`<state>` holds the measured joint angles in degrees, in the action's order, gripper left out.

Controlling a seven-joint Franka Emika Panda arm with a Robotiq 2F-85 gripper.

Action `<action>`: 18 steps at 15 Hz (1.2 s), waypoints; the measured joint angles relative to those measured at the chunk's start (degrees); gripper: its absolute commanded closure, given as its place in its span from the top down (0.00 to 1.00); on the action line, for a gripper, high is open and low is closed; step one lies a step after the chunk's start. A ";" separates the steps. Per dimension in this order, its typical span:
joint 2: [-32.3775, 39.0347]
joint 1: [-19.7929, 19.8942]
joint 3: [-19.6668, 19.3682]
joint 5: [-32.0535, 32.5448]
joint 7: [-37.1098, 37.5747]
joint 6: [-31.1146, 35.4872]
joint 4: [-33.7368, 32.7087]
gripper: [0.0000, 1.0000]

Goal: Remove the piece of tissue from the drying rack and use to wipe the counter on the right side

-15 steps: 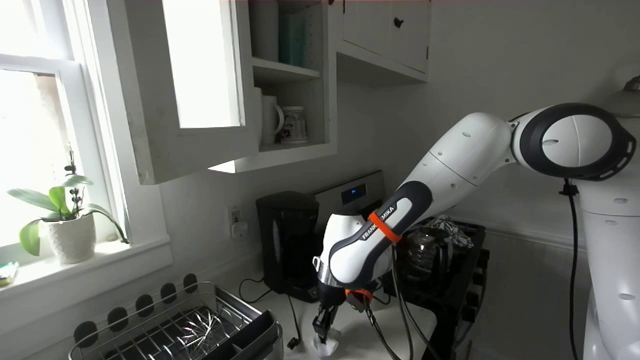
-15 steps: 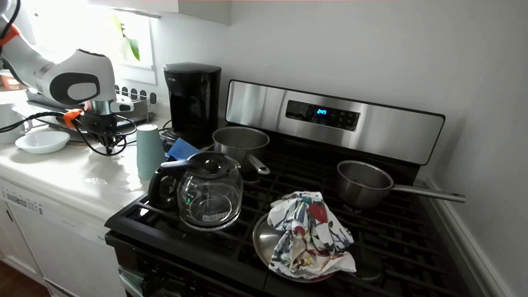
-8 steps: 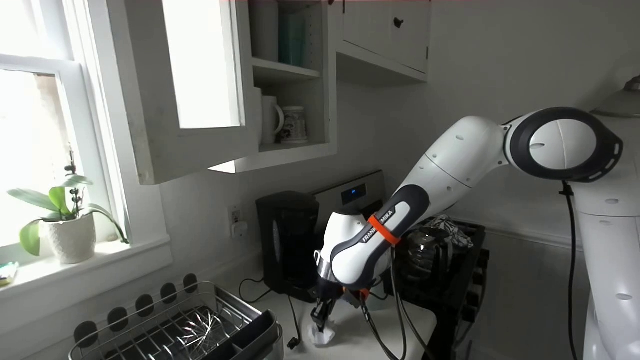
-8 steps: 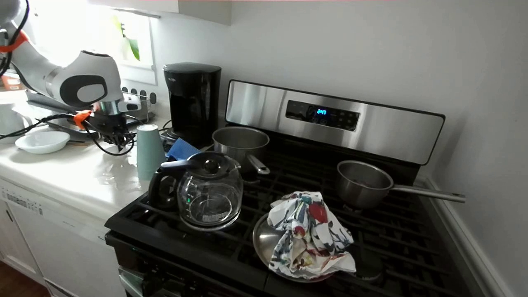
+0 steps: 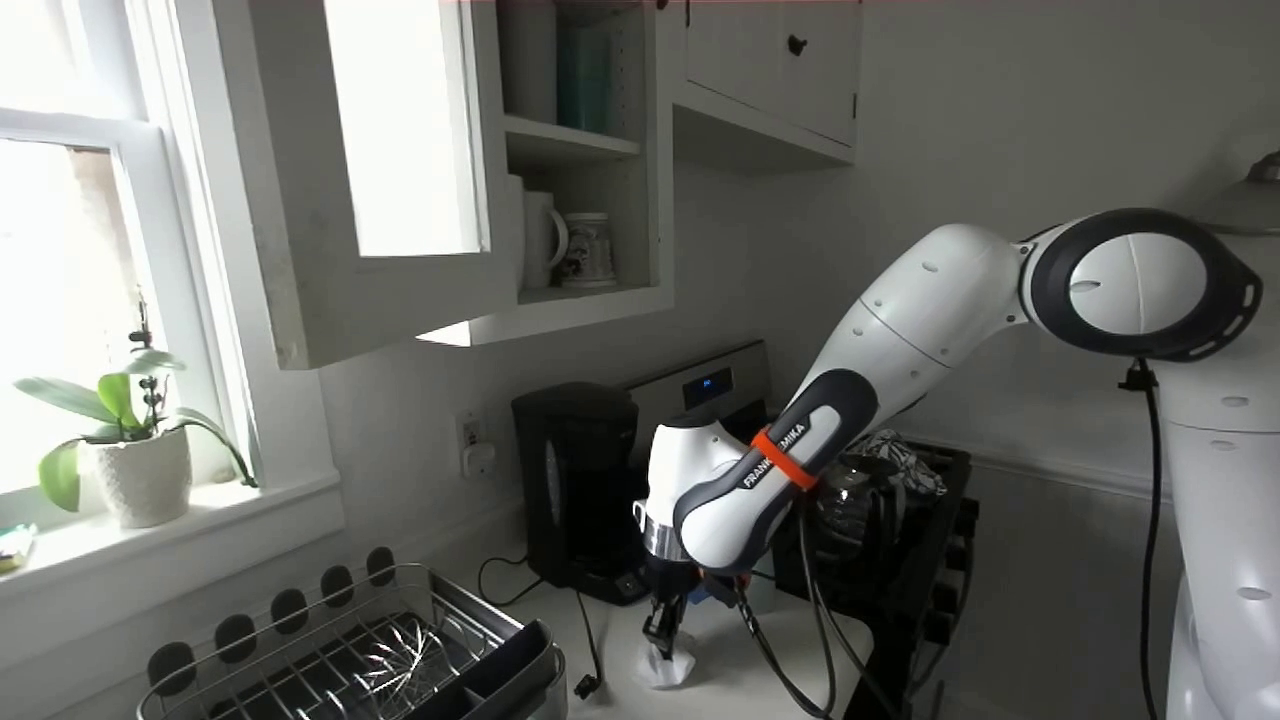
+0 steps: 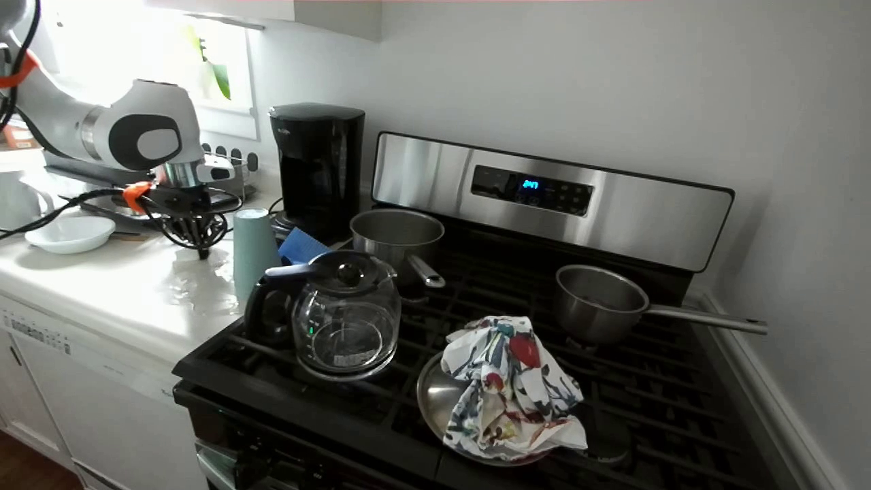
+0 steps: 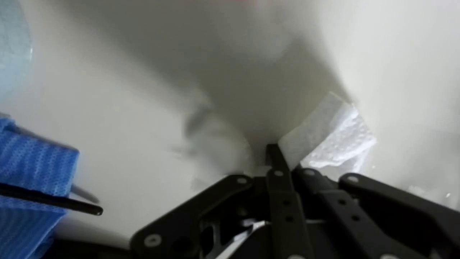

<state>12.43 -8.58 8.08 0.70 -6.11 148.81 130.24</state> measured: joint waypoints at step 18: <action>-2.54 -0.69 7.48 -10.86 -21.66 -18.22 -0.51 0.00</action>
<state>9.89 -9.27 15.56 -10.16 -27.76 130.59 129.73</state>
